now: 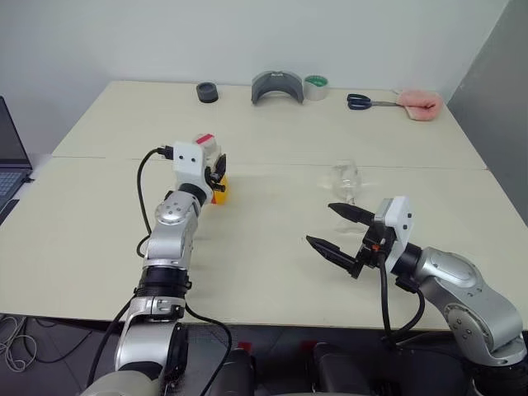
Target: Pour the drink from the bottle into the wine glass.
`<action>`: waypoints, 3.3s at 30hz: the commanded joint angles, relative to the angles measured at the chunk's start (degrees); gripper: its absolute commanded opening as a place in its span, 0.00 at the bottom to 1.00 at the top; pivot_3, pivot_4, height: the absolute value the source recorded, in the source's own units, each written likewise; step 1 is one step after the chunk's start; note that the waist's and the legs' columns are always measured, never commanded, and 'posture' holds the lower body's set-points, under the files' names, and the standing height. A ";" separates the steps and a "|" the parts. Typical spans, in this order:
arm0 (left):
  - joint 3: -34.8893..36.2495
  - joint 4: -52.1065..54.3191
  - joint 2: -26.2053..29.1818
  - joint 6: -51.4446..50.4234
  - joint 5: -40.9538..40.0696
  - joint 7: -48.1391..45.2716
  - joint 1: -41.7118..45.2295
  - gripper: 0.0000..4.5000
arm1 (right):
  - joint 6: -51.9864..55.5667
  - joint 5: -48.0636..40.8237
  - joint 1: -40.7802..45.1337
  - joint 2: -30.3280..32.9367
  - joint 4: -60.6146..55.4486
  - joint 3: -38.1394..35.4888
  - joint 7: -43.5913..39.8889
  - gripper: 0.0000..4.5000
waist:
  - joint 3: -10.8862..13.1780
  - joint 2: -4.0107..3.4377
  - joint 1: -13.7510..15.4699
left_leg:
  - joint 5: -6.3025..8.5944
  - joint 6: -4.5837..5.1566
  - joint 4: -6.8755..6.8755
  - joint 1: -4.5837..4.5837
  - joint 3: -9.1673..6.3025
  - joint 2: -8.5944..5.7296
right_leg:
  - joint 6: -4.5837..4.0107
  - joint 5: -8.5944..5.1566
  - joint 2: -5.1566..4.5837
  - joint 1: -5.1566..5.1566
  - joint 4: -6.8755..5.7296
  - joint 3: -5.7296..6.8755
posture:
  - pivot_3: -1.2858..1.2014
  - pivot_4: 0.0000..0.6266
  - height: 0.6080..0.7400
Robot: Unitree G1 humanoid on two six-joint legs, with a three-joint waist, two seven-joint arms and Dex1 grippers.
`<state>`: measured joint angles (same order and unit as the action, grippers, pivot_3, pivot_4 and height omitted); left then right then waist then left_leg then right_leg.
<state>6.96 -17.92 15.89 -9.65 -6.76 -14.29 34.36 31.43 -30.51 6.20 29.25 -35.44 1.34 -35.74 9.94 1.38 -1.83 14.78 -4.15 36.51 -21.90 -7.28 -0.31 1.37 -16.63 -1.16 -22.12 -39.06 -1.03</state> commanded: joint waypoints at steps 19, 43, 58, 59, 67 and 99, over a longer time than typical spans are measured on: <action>-11.94 7.70 5.56 -7.00 -14.90 -45.54 5.89 0.39 | 6.87 -8.39 7.82 0.45 -7.32 -6.03 7.41 1.00 | 0.01 -0.01 -0.03 | 0.02 0.03 0.13 -0.09 -0.03 -0.02 | 0.00 0.00 0.02 0.00 -0.01 0.04 | 0.52 0.24 1.00; -14.82 5.51 3.30 -4.95 -14.24 -52.87 8.38 0.39 | 15.30 -18.61 13.99 3.68 -10.46 -8.89 16.44 1.00 | 0.01 -0.01 -0.11 | 0.03 0.05 0.13 -0.10 -0.02 -0.01 | 0.01 0.00 0.03 0.00 -0.01 0.02 | 0.52 0.24 1.00; -11.16 -4.87 1.29 3.94 -6.11 -37.77 8.04 0.39 | 14.94 -16.80 10.97 5.22 -11.67 -5.40 15.19 1.00 | 0.02 0.00 -0.10 | 0.04 0.07 0.13 -0.14 -0.06 -0.02 | 0.01 0.00 0.02 -0.04 0.00 0.03 | 0.52 0.24 1.00; -9.97 -5.59 0.88 4.47 -4.98 -33.22 7.71 0.39 | 14.78 -16.15 10.50 5.43 -11.58 -4.46 14.80 1.00 | 0.02 0.00 -0.13 | 0.04 0.07 0.13 -0.13 -0.05 -0.02 | 0.01 0.00 0.02 -0.04 0.00 0.03 | 0.52 0.24 1.00; -4.74 -6.65 -2.76 2.98 -2.38 -14.31 5.99 0.39 | 12.19 -8.77 12.08 5.51 -8.26 2.80 11.85 1.00 | 0.02 0.01 -0.01 | 0.04 0.08 0.19 -0.18 -0.10 -0.03 | 0.01 0.00 0.01 -0.04 0.00 0.07 | 0.52 0.24 1.00; -5.06 4.13 -3.45 -5.17 -0.58 -4.21 5.82 0.99 | 14.25 -7.85 15.69 2.72 -6.70 3.35 9.15 1.00 | 0.02 0.00 0.00 | 0.03 0.05 0.19 -0.18 -0.11 -0.04 | 0.01 0.00 0.00 -0.04 0.00 0.08 | 0.52 0.24 1.00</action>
<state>1.94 -17.24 12.19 -14.74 -7.60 -19.06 38.54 45.87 -37.60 21.02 32.37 -40.84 5.83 -26.16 9.96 1.39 -1.82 14.81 -4.10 36.70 -22.08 -7.39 -0.35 1.38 -16.63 -1.16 -22.15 -39.06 -0.95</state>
